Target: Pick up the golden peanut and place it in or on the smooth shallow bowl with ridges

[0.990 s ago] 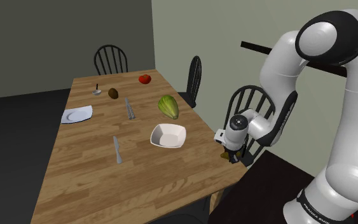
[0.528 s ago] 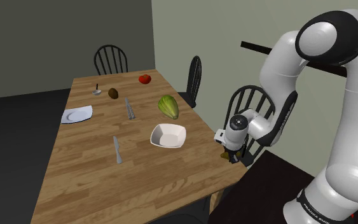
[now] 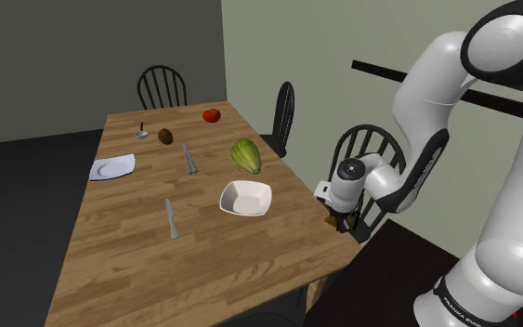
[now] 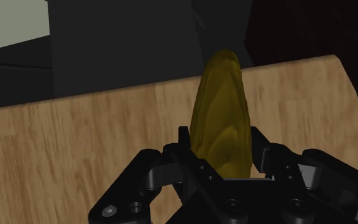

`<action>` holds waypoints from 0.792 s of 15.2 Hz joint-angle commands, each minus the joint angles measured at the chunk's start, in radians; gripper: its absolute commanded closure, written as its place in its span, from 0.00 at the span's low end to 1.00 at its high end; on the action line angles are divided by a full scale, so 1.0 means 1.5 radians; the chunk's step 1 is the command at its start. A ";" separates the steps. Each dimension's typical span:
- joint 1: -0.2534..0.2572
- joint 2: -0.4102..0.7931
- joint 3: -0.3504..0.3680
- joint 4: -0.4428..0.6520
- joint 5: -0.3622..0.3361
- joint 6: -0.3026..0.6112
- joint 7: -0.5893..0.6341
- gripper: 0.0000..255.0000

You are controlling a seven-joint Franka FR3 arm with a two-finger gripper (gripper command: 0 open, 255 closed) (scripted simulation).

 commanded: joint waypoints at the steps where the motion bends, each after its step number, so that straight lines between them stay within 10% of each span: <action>1: -0.003 -0.028 0.003 -0.016 0.041 -0.004 -0.044 1.00; 12: -0.005 -0.183 0.027 -0.087 0.290 -0.046 -0.288 1.00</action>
